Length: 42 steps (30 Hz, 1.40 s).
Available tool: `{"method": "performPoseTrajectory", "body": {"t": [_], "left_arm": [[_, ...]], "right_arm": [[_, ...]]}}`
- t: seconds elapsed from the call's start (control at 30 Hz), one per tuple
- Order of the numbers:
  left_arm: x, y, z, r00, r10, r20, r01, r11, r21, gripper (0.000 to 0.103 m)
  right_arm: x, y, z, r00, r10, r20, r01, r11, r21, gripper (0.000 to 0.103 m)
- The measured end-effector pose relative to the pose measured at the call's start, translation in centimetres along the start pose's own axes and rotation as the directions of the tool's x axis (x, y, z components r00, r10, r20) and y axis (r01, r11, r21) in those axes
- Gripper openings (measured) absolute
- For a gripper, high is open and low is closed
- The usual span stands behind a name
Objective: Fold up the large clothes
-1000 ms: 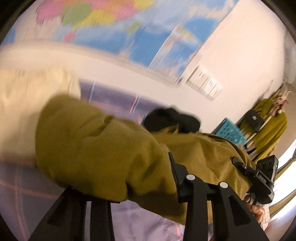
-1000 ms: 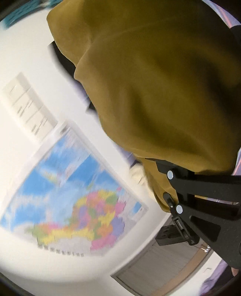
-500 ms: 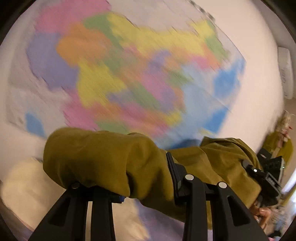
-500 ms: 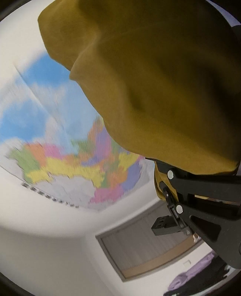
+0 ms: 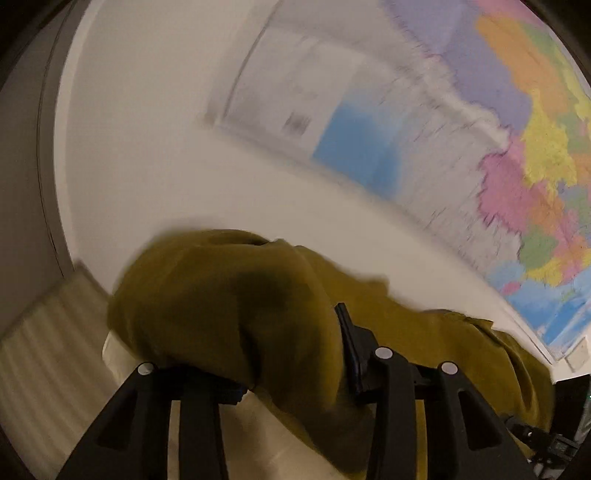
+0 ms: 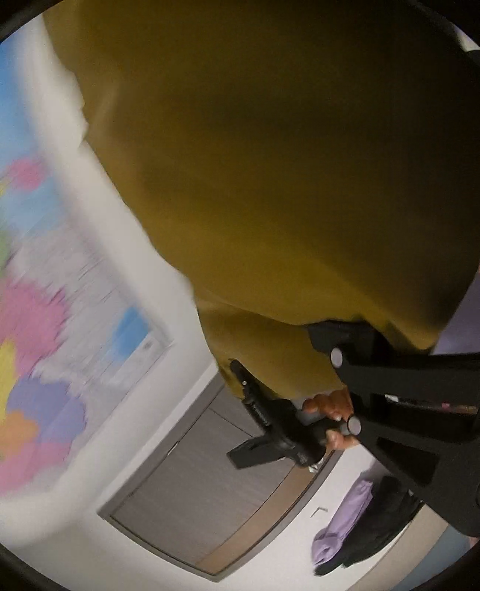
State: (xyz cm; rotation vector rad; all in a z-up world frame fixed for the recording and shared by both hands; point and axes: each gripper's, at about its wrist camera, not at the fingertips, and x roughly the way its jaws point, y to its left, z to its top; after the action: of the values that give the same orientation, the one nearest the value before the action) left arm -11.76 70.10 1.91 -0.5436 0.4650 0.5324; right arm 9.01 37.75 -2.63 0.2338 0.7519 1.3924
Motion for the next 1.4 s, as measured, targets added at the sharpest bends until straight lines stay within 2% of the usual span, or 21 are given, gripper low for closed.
{"method": "performPoseTrajectory", "body": {"t": [0.17, 0.2, 0.33, 0.4, 0.43, 0.47, 0.5, 0.57, 0.6, 0.67, 0.73, 0.83, 0.93, 1.0, 1.07, 1.13, 1.17, 1.2, 1.27, 1.33, 1.4], "left_arm": [[-1.7, 1.3, -0.9, 0.999, -0.030, -0.016, 0.030, 1.000, -0.007, 0.061], [-1.8, 0.9, -1.1, 0.999, -0.035, -0.022, 0.035, 0.999, -0.002, 0.062], [-2.2, 0.2, -1.6, 0.998, -0.042, -0.041, 0.043, 0.999, 0.026, 0.067], [-2.3, 0.1, -2.3, 0.999, -0.022, -0.042, 0.024, 0.999, 0.046, 0.068], [-2.3, -0.1, -2.3, 0.999, -0.013, -0.040, 0.015, 0.999, 0.052, 0.069], [-2.2, -0.1, -2.4, 0.999, -0.008, -0.037, 0.010, 0.999, 0.052, 0.069], [-2.1, -0.2, -2.4, 0.999, 0.004, -0.041, -0.002, 0.999, 0.050, 0.069], [-1.9, -0.2, -2.4, 0.999, 0.023, -0.041, -0.021, 0.999, 0.050, 0.069], [-1.9, -0.2, -2.4, 0.999, 0.033, -0.041, -0.031, 0.998, 0.053, 0.069], [-1.7, -0.4, -2.5, 0.993, 0.109, -0.046, -0.106, 0.992, 0.069, 0.070], [-1.4, -0.6, -2.6, 0.983, 0.173, -0.056, -0.167, 0.982, 0.093, 0.073], [-1.6, -1.8, -3.1, 0.960, 0.273, -0.054, -0.262, 0.952, 0.155, 0.077], [-3.4, -3.0, -3.6, 0.944, 0.328, -0.007, -0.319, 0.922, 0.220, 0.077], [-5.1, -3.3, -3.7, 0.940, 0.339, 0.028, -0.336, 0.915, 0.223, 0.077], [-7.1, -3.9, -3.8, 0.951, 0.300, 0.070, -0.308, 0.922, 0.233, 0.078], [-9.4, -5.2, -4.1, 0.962, 0.240, 0.129, -0.266, 0.929, 0.257, 0.086], [-10.4, -5.9, -4.3, 0.967, 0.204, 0.152, -0.239, 0.933, 0.269, 0.095], [-11.3, -6.9, -4.7, 0.976, 0.143, 0.166, -0.187, 0.937, 0.296, 0.096], [-11.7, -9.1, -5.7, 0.981, 0.088, 0.170, -0.143, 0.929, 0.342, 0.096], [-11.1, -10.9, -6.4, 0.987, 0.059, 0.151, -0.112, 0.923, 0.369, 0.096], [-10.0, -12.3, -7.2, 0.991, 0.043, 0.126, -0.088, 0.921, 0.379, 0.096]], "right_arm": [[-3.8, 0.7, -1.8, 0.999, 0.016, -0.045, -0.021, 0.995, -0.093, 0.072], [-4.8, 0.8, -2.1, 0.999, -0.004, -0.037, 0.000, 0.995, -0.104, 0.074], [-9.0, -1.8, -2.6, 1.000, -0.004, 0.012, 0.004, 1.000, 0.010, 0.071], [-10.0, -3.1, -2.2, 0.997, -0.057, 0.059, 0.054, 0.997, 0.054, 0.067], [-9.5, -3.7, -1.4, 0.997, -0.041, 0.064, 0.036, 0.996, 0.079, 0.067], [-9.1, -4.2, -1.1, 0.998, -0.028, 0.056, 0.022, 0.993, 0.113, 0.062], [-8.9, -4.2, -1.0, 0.998, -0.031, 0.056, 0.025, 0.994, 0.103, 0.040], [-8.7, -3.0, -0.9, 0.995, -0.059, 0.075, 0.058, 0.998, 0.024, 0.012], [-8.5, -2.1, -1.0, 0.996, -0.046, 0.076, 0.045, 0.999, 0.007, 0.008], [-9.1, -0.9, -1.4, 0.996, -0.016, 0.091, 0.022, 0.997, -0.067, 0.003], [-9.5, -0.3, -3.4, 0.998, -0.025, 0.051, 0.030, 0.994, -0.101, 0.003], [-7.9, -1.9, -4.9, 0.989, -0.120, -0.084, 0.115, 0.991, -0.062, 0.003], [-8.7, -1.6, -5.0, 0.987, -0.141, -0.082, 0.135, 0.988, -0.078, 0.013], [-9.8, -0.4, -4.7, 0.987, -0.147, -0.068, 0.136, 0.981, -0.137, 0.034], [-10.4, 1.4, -4.2, 0.988, -0.139, -0.069, 0.123, 0.972, -0.199, 0.037], [-11.0, 3.4, -3.6, 0.991, -0.127, -0.052, 0.108, 0.956, -0.274, 0.040], [-11.2, 4.3, -3.2, 0.990, -0.139, -0.026, 0.124, 0.940, -0.318, 0.047], [-11.1, 5.2, -2.7, 0.987, -0.162, 0.008, 0.154, 0.921, -0.357, 0.050], [-10.7, 6.2, -1.6, 0.978, -0.197, 0.075, 0.210, 0.895, -0.393, 0.050], [-9.7, 6.4, -0.9, 0.975, -0.202, 0.092, 0.222, 0.890, -0.398, 0.050], [-7.7, 6.3, 0.5, 0.961, -0.246, 0.127, 0.277, 0.870, -0.409, 0.054]]}}
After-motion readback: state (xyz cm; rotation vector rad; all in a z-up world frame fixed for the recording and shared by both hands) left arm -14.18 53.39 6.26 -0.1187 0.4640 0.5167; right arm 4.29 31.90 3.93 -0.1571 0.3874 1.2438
